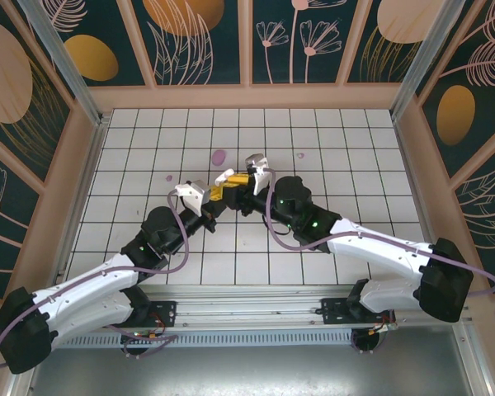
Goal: Insert wireless bluetooth earbuds into charging case
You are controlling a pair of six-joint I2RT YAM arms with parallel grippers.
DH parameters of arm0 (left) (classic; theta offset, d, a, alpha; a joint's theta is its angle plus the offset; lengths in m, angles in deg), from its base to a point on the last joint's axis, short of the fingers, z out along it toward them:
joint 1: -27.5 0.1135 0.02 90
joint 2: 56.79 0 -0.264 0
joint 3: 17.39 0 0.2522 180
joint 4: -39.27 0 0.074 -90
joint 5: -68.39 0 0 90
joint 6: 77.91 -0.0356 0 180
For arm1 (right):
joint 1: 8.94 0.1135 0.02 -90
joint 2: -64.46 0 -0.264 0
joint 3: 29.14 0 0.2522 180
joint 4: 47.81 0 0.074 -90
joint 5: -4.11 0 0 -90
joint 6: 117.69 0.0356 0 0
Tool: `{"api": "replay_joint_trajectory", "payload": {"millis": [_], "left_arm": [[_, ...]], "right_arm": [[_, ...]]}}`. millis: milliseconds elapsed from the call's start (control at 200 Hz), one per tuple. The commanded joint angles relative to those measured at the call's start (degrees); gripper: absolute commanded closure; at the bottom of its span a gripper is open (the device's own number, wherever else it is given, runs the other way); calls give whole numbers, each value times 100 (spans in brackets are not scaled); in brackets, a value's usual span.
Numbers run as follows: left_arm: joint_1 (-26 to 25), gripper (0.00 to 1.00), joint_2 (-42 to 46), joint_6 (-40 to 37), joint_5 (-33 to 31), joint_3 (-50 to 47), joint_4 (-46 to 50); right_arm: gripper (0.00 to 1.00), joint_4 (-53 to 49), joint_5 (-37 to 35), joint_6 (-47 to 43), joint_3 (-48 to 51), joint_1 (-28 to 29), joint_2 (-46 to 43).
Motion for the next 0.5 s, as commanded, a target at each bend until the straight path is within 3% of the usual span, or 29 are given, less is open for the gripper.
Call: {"api": "replay_joint_trajectory", "payload": {"millis": [0,495], "left_arm": [[3,100,202,-4,-69,306,-77],[-1,100,4,126,153,466,412]], "right_arm": [[58,-615,-62,169,-332,-15,-229],[53,-1368,136,327,-800,-8,-581]]}}
